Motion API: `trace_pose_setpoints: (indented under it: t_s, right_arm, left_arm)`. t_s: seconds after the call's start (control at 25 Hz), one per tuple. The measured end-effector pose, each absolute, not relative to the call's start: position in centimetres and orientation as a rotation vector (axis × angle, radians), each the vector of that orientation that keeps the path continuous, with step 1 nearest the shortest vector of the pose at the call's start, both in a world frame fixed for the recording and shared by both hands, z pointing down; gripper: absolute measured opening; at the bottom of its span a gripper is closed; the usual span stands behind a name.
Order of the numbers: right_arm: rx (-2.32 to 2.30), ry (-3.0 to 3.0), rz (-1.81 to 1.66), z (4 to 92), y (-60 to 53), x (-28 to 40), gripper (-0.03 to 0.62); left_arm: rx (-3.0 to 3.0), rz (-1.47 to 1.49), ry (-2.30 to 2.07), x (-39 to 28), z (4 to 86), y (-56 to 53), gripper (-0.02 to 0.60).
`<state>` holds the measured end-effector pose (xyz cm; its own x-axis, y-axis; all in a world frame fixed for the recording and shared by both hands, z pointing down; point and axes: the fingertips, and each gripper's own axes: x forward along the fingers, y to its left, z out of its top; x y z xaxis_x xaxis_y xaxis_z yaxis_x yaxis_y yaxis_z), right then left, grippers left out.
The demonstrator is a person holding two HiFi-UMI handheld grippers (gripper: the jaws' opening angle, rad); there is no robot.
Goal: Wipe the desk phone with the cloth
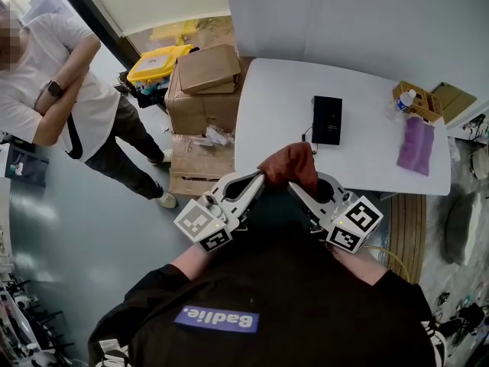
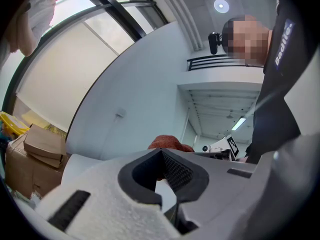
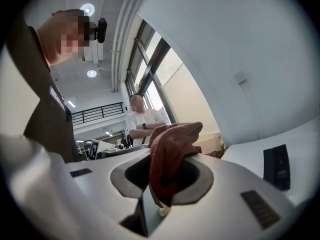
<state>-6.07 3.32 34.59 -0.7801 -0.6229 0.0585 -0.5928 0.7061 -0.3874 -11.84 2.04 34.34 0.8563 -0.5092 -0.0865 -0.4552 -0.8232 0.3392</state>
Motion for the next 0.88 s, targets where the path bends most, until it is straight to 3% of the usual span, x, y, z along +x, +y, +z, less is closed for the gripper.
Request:
trace_pose_setpoints:
  t_s: [0.88]
  right_arm:
    - [-0.992, 2.817, -0.652, 35.6, 3.9, -6.8, 0.094]
  left_arm:
    - [2.718, -0.252, -0.761, -12.6, 34.4, 2.7, 0.006]
